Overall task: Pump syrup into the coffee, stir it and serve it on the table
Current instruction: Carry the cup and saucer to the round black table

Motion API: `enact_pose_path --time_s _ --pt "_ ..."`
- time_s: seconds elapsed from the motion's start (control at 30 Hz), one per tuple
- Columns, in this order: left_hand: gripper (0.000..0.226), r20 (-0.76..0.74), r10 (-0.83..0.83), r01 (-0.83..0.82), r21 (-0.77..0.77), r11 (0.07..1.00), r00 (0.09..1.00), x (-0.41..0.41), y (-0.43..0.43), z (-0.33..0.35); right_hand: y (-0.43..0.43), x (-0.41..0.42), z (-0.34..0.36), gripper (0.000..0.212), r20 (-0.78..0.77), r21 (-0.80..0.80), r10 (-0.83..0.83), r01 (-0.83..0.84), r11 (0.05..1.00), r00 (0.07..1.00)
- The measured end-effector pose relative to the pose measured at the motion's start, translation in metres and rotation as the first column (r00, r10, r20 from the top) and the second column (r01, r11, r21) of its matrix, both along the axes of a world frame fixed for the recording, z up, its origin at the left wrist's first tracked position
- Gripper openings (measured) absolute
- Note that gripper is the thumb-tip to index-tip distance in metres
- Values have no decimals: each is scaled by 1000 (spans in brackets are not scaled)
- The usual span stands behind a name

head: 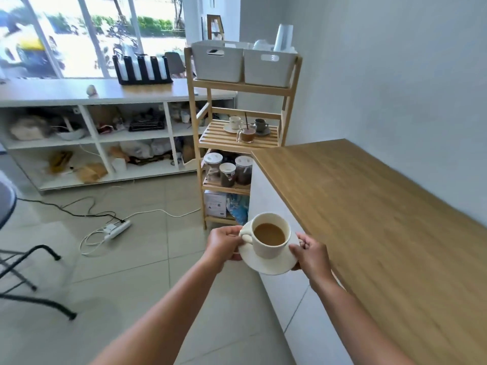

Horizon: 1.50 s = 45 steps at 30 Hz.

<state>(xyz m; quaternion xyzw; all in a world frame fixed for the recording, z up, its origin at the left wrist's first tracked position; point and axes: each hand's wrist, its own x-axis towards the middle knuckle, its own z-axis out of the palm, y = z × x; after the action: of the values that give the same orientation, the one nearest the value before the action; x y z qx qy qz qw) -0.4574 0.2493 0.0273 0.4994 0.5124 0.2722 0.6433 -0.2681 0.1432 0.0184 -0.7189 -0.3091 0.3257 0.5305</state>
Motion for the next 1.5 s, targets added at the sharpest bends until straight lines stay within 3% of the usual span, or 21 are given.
enact_pose_path --time_s 0.33,0.6,1.07,1.3,1.5 --pt "25 14 208 -208 15 978 978 -193 64 7 107 -176 2 37 -5 24 215 -215 976 977" --pt "24 27 455 -455 -8 890 890 -325 89 2 179 -302 6 33 -54 14 446 -446 895 893" --pt "31 -11 794 -794 16 608 608 -525 152 -12 342 -514 -13 32 -73 14 797 -799 602 599" --pt "23 -25 888 -888 8 460 460 -609 200 -8 425 -617 -13 29 -66 -3 896 -898 439 438" --pt "23 -46 930 -931 16 365 364 -677 236 -9 476 -697 -13 28 -51 -24 934 -936 352 353"
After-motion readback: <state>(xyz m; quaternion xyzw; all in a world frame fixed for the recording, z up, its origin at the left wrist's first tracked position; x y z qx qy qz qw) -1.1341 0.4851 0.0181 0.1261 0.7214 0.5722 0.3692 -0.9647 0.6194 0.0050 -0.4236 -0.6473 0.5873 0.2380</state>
